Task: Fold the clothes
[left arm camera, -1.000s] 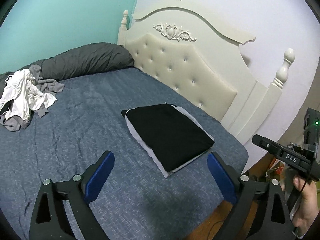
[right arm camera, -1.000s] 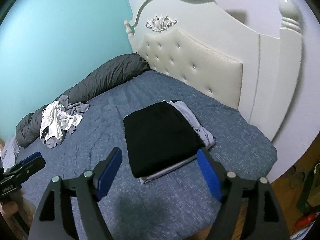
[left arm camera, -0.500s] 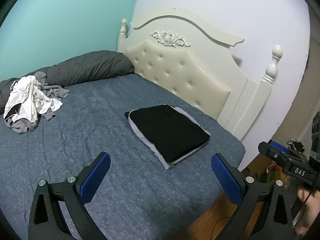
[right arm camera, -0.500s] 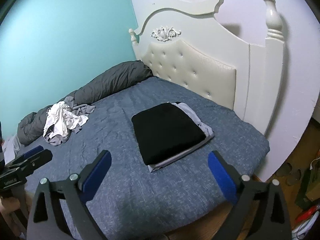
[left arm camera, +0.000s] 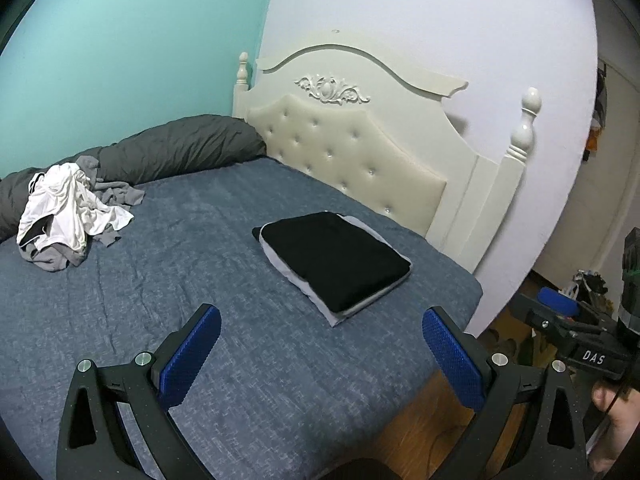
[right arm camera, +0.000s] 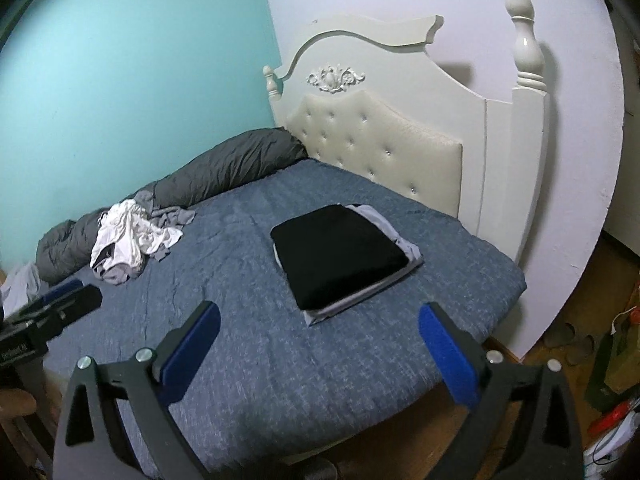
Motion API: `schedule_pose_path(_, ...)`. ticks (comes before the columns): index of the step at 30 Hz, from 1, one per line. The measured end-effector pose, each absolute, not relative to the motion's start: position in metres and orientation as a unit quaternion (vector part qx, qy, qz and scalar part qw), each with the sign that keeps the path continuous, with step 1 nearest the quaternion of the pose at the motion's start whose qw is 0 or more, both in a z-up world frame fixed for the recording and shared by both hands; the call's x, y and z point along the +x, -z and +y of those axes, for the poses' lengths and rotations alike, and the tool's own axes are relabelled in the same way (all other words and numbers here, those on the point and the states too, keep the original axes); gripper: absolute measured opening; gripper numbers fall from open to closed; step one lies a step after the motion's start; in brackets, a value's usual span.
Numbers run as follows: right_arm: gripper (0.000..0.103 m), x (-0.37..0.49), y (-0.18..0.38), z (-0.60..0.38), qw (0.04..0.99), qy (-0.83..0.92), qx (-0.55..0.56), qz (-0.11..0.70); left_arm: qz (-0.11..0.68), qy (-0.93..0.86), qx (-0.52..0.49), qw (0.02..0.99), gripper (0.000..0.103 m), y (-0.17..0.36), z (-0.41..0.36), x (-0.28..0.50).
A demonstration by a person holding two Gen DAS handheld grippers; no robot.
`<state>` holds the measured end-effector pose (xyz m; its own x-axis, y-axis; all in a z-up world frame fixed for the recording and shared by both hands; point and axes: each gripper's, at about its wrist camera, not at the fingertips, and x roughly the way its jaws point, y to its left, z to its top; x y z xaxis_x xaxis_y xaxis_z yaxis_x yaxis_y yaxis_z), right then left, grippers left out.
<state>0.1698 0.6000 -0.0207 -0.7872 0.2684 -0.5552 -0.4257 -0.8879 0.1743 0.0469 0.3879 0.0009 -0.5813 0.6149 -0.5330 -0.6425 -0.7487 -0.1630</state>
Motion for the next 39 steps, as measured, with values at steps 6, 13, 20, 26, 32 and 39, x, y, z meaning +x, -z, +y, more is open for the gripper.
schedule_pose_path(6,0.100,0.185,0.025,0.585,0.191,-0.934,-0.266,0.143,0.025,-0.889,-0.290,0.354,0.103,0.002,0.381,0.060)
schedule_pose_path(13,0.100,0.199,0.031,0.568,0.189,-0.935,-0.270,0.129,0.025,-0.889,-0.292,0.350,0.103,0.009,0.374,0.067)
schedule_pose_path(20,0.100,0.209,0.034,0.560,0.191,-0.936,-0.267,0.124,0.029,-0.889,-0.293,0.352,0.103,0.014,0.367,0.074)
schedule_pose_path(26,0.100,0.212,0.033,0.557,0.197,-0.937,-0.263,0.119,0.029,-0.887,-0.298,0.351,0.103,0.019,0.365,0.076)
schedule_pose_path(32,0.100,0.211,0.034,0.557,0.196,-0.937,-0.264,0.121,0.024,-0.888,-0.301,0.348,0.103,0.020,0.361,0.074)
schedule_pose_path(39,0.100,0.210,0.040,0.555,0.196,-0.936,-0.266,0.125,0.028,-0.888,-0.301,0.346,0.103,0.023,0.359,0.074)
